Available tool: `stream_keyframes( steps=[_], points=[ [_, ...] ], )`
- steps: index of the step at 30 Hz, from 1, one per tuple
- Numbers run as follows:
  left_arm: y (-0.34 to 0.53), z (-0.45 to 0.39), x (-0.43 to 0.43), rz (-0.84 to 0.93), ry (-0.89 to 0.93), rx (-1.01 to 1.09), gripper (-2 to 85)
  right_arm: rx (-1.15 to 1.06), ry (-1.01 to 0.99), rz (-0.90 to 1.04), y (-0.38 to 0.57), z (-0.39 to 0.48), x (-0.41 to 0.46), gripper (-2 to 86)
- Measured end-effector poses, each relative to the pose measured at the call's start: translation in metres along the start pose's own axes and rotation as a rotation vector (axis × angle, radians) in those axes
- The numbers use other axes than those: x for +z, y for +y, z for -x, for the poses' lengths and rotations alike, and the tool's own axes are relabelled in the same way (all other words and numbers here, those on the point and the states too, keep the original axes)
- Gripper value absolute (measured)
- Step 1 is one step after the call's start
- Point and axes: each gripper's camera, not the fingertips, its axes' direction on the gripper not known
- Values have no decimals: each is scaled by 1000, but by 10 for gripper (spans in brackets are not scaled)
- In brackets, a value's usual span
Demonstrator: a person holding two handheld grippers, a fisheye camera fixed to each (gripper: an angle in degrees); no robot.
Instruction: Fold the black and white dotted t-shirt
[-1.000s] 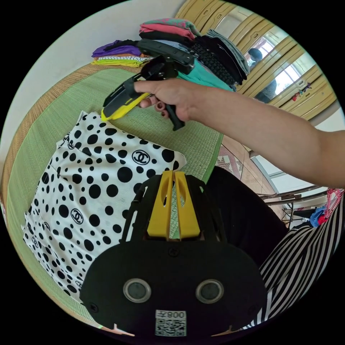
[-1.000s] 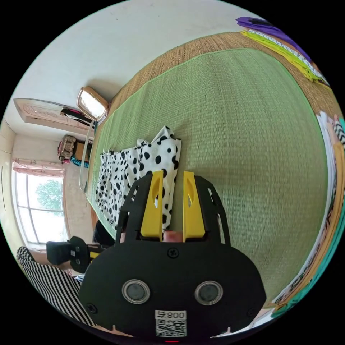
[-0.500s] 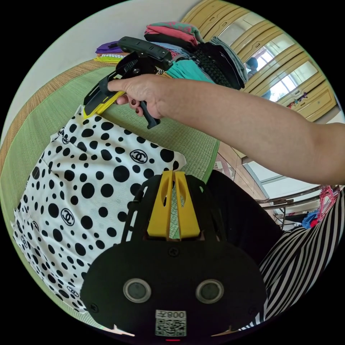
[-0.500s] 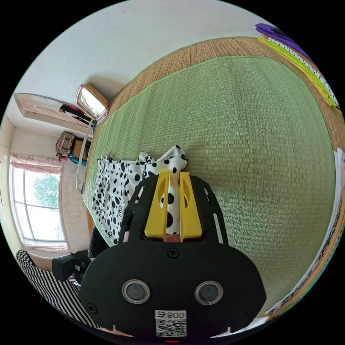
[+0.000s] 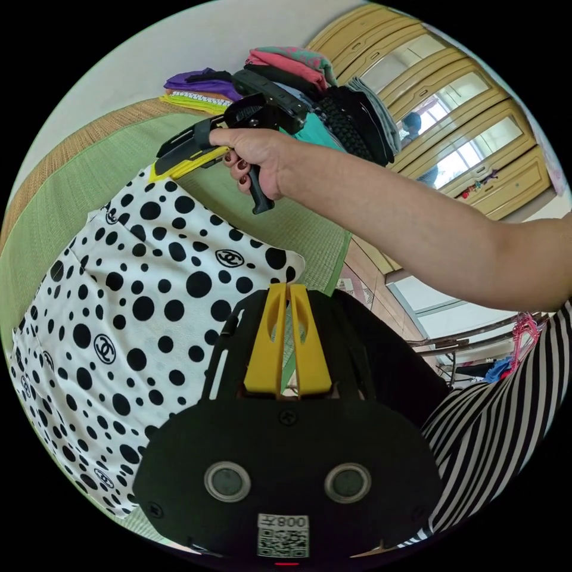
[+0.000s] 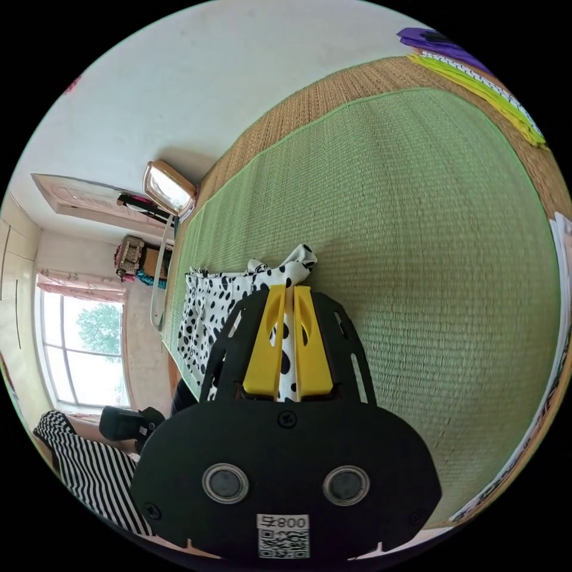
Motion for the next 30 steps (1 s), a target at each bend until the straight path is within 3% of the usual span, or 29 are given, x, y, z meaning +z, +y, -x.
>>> stream_keyframes(
  steps=[8,14,23,30],
  points=[
    [41,22,-58,-58,50,0,6,71,-16,-40,5,-7,-4,23],
    [99,62,-147,-231,127,-74,7,48,-46,-94,-1,26,0,22],
    [259,147,-290,-549,192,-366,6,-56,-78,-162,-22,126,44,23],
    [398,212,-354,-738,255,-673,6,-166,-57,-61,-51,210,147,24]
  ],
)
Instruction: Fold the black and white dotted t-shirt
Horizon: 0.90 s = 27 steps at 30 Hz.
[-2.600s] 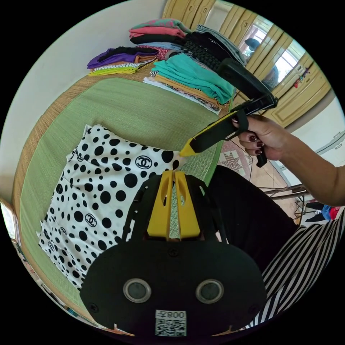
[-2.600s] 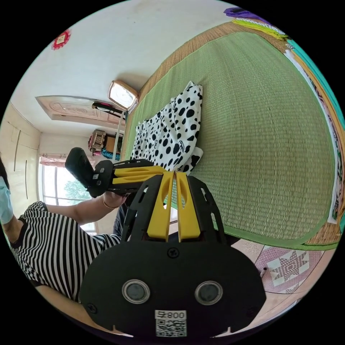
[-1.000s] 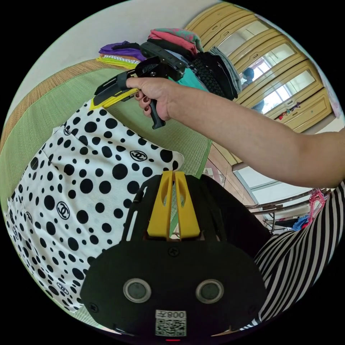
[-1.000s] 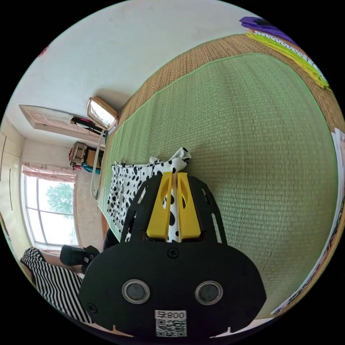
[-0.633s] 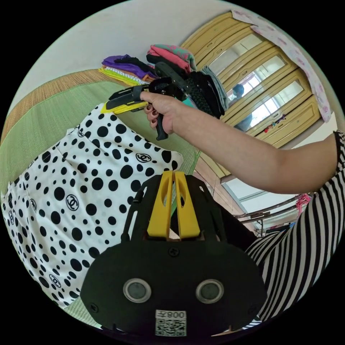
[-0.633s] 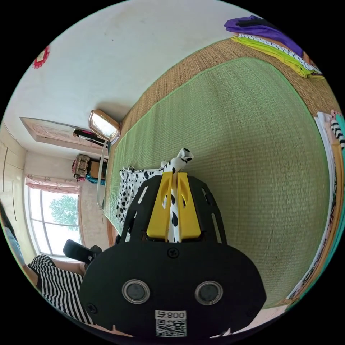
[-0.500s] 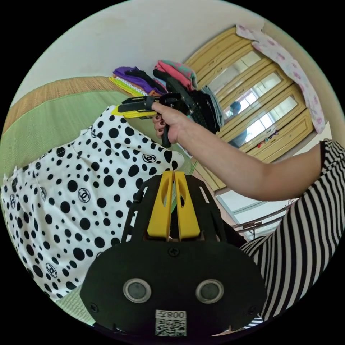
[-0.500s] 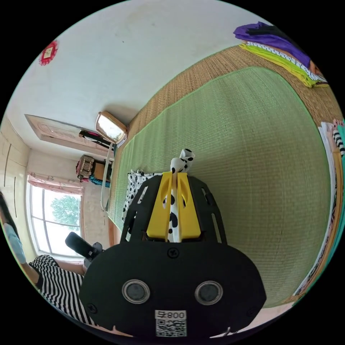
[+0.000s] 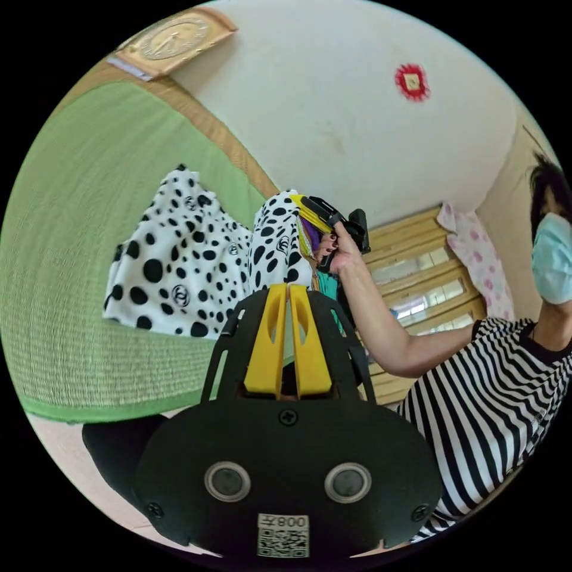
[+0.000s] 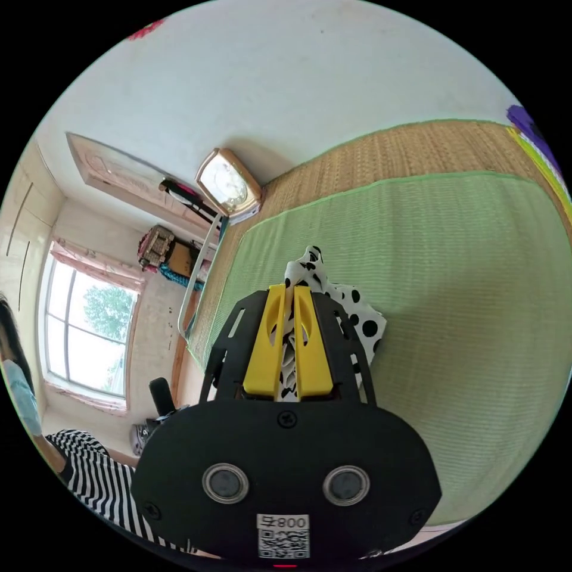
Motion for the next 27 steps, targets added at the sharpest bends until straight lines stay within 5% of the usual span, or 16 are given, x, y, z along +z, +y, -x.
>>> stream_keyframes(
  steps=[10,27],
  points=[
    [-8,78,-122,-99,-5,-238,6,-49,89,182,-32,43,161,25],
    [-25,129,-235,-139,6,-426,9,-87,171,305,-64,34,293,28]
  ],
)
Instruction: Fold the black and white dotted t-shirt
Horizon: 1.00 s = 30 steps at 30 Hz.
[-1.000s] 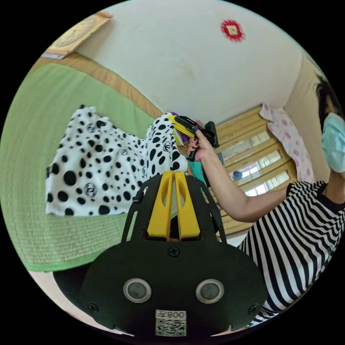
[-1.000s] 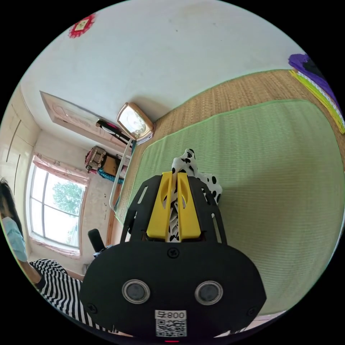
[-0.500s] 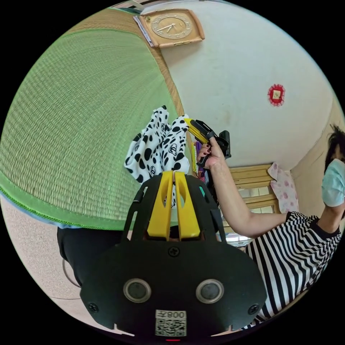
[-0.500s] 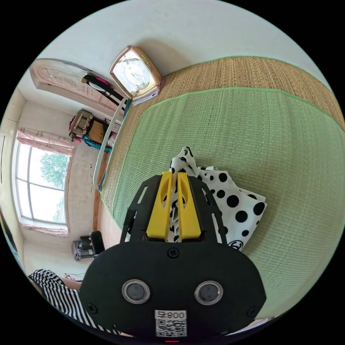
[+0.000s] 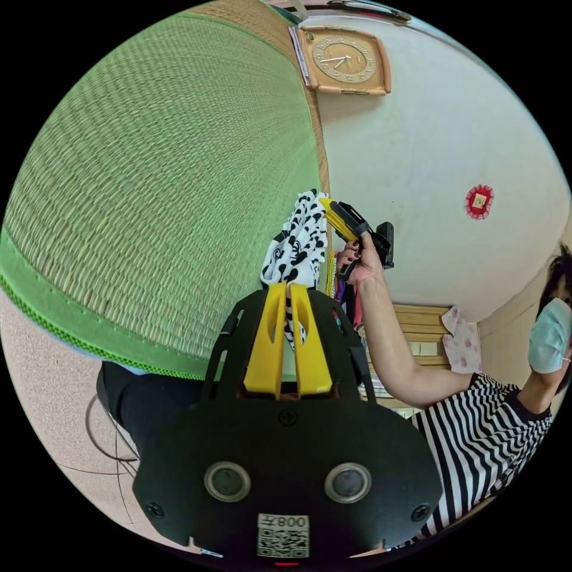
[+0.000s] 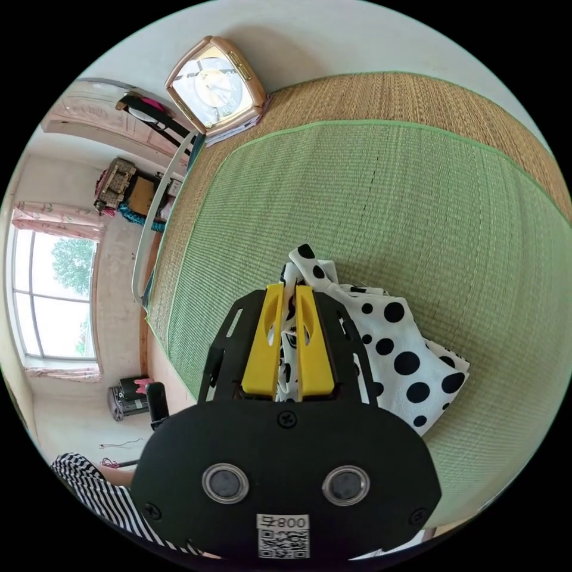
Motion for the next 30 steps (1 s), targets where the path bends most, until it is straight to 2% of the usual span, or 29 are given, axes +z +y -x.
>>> stream_keyframes(
  steps=[6,11,16,21,23,28,30],
  points=[
    [0,-13,-33,-39,-28,49,16,-76,-60,-39,-5,7,0,25],
    [0,-58,-39,19,-122,298,38,-149,1,-81,4,11,-12,19],
    [-2,-101,-11,182,-348,562,54,-159,114,11,22,-7,12,5],
    [-2,-112,9,286,-569,646,27,-146,67,132,32,-23,50,1],
    [-4,-112,7,282,-564,620,16,-148,36,157,32,-24,61,1],
    [-12,-110,-26,142,-443,504,15,-191,-45,190,16,-14,83,1],
    [-12,-115,-32,123,-392,527,25,-173,-35,175,7,-15,91,1]
  ],
)
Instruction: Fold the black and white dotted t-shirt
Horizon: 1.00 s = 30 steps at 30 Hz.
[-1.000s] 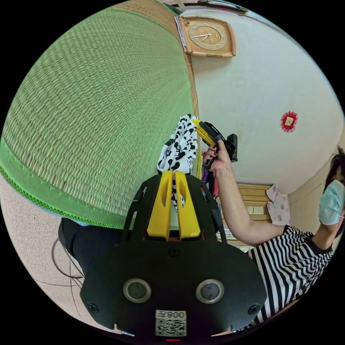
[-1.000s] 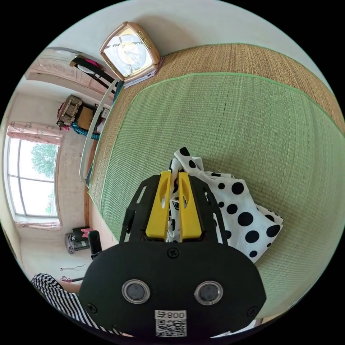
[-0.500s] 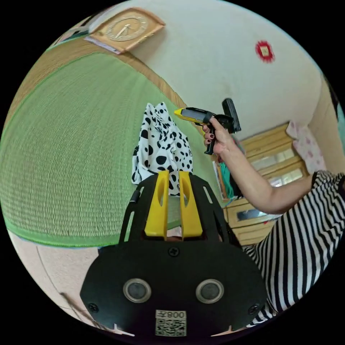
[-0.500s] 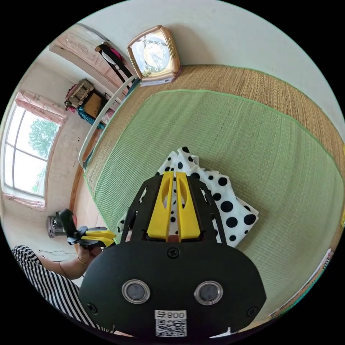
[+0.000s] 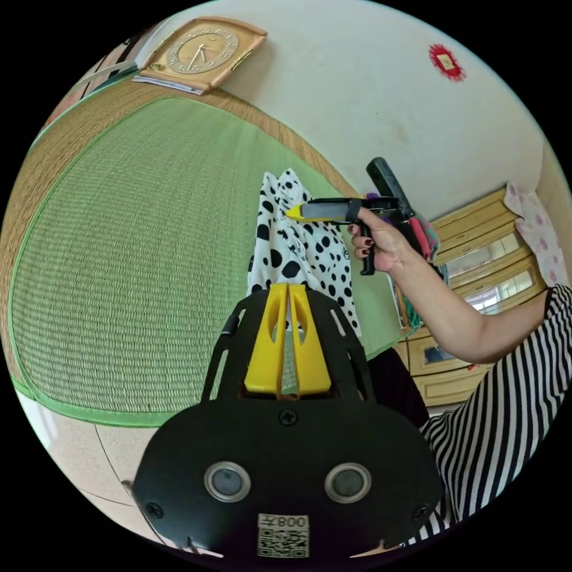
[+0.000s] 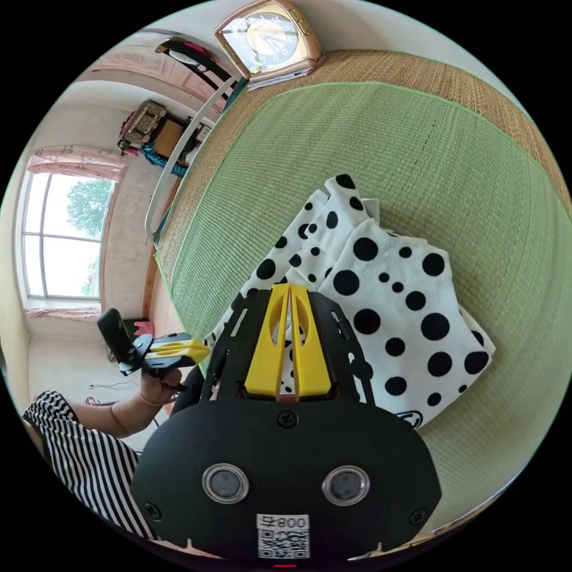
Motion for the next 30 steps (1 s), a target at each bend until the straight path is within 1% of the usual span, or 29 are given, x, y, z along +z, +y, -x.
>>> stream_keyframes(
  steps=[2,3,5,7,8,11,13,16,17,19,21,24,27,29,30],
  points=[
    [-3,-8,-2,10,12,59,47,0,-9,-6,-6,-1,5,1],
    [-6,-13,2,51,6,92,64,-1,-4,-17,-9,-1,6,1],
    [-11,-17,14,143,-33,127,66,4,11,-33,-10,-3,6,1],
    [-13,-16,26,236,-163,134,34,11,27,-94,-3,-9,-7,2],
    [-14,-16,26,236,-175,133,28,12,45,-107,-1,-12,-12,2],
    [-16,-11,14,176,-126,81,11,20,164,-168,14,-26,-32,3],
    [-14,4,1,94,-16,-29,6,28,225,-147,19,-38,-32,3],
    [-8,27,-9,41,6,-165,4,48,283,-110,21,-54,-20,2],
    [-7,30,-10,31,13,-182,3,53,297,-104,22,-57,-17,2],
    [-5,40,-14,10,75,-235,3,69,285,-94,23,-68,-7,1],
    [-4,41,-18,-16,90,-249,2,82,256,-117,25,-68,-6,1],
    [-4,37,-26,-68,91,-239,2,32,208,-163,25,-47,-4,1],
    [-10,21,-29,-98,100,-162,2,-37,182,-178,14,-20,9,1],
    [-17,10,-22,-55,110,-95,2,-67,166,-167,0,-8,20,1],
    [-22,5,-13,6,105,-64,2,-75,162,-160,-10,-4,29,1]
  ],
)
